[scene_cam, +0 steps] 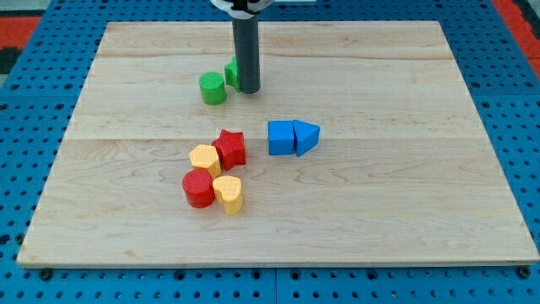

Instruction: Push green circle slightly left

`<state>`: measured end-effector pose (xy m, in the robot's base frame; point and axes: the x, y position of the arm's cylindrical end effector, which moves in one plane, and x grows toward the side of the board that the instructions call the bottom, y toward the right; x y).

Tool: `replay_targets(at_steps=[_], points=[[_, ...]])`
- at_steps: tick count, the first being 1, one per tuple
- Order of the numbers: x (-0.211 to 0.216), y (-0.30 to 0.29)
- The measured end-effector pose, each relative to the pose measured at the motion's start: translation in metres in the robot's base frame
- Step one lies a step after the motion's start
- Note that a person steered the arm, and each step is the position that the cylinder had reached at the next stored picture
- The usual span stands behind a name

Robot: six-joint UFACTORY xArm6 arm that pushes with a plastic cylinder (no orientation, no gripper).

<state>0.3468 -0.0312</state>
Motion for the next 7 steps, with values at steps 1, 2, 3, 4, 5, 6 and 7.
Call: replay_targets(at_steps=[1, 2, 3, 4, 5, 6, 7], points=[[-0.016, 0.0], [-0.046, -0.048], [-0.052, -0.047], [-0.053, 0.002], [-0.024, 0.004], [-0.009, -0.001], [-0.005, -0.013]])
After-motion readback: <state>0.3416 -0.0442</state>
